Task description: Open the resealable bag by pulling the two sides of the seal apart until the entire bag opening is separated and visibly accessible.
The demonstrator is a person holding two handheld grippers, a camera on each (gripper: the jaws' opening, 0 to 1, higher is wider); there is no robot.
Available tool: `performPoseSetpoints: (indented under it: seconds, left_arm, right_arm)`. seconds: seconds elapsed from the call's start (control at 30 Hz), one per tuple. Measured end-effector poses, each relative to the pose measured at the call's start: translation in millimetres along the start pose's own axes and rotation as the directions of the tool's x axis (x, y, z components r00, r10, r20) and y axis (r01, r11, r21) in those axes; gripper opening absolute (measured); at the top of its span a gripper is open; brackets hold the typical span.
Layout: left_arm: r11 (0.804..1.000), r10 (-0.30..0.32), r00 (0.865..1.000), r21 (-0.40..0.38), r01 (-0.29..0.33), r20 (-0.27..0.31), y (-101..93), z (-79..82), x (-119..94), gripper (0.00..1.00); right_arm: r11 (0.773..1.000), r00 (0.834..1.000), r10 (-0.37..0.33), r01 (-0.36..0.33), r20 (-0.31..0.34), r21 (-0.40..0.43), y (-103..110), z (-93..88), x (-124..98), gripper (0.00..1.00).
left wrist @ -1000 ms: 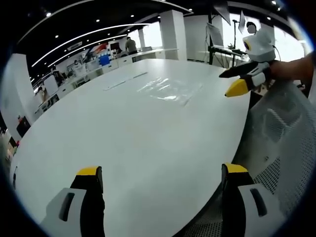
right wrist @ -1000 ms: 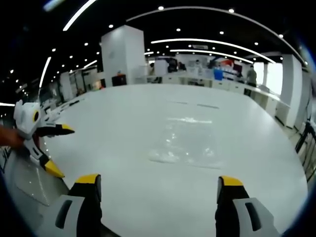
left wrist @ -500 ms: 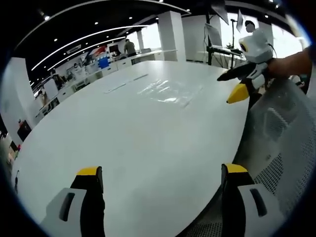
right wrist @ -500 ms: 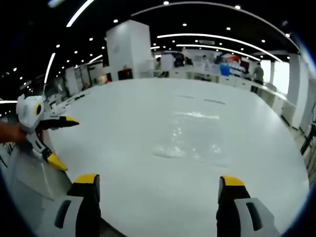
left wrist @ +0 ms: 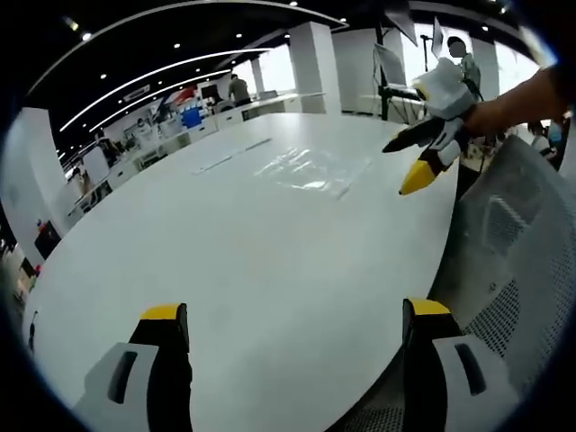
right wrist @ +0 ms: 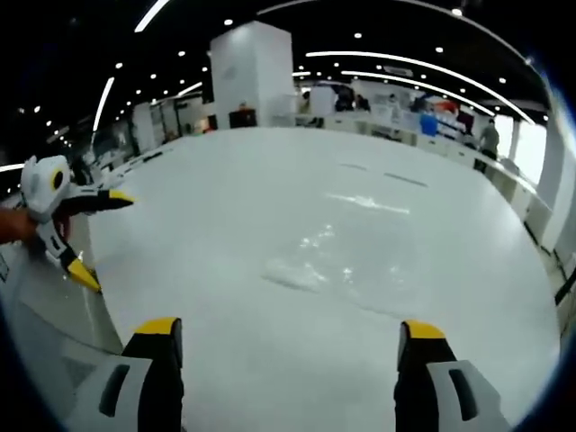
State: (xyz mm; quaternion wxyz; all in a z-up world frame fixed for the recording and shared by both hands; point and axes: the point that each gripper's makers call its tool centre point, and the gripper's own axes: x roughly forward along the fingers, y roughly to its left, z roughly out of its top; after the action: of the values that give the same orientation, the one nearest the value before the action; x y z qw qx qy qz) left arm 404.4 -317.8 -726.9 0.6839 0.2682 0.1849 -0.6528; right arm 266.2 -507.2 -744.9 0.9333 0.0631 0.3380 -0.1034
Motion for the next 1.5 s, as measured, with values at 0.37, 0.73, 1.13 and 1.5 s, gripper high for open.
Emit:
performPoseSetpoints:
  seconds: [0.37, 0.73, 1.13, 1.5]
  left_arm:
    - [1.000, -0.012, 1.000, -0.010, 0.013, 0.017, -2.6, 3.6, -1.3, 0.99]
    - [0.998, -0.033, 0.999, -0.049, 0.035, 0.032, -5.7, 5.9, -2.4, 0.97]
    - [0.998, -0.033, 0.999, -0.058, 0.035, 0.035, -5.1, 6.5, -1.9, 0.96]
    - [0.998, -0.036, 0.999, -0.052, 0.037, 0.027, -6.2, 4.8, -1.7, 0.94]
  right_arm:
    - [0.999, 0.999, 0.031, -0.031, -0.015, -0.007, -12.6, 3.1, 22.4, 0.91]
    - [0.992, 0.992, 0.111, -0.114, -0.062, -0.055, -3.0, 4.5, 41.9, 0.88]
    - [0.979, 0.976, 0.192, -0.198, -0.101, -0.055, 25.3, 1.3, 50.6, 0.87]
    - [0.967, 0.966, 0.253, -0.254, -0.049, -0.023, 45.6, 19.9, 46.6, 0.66]
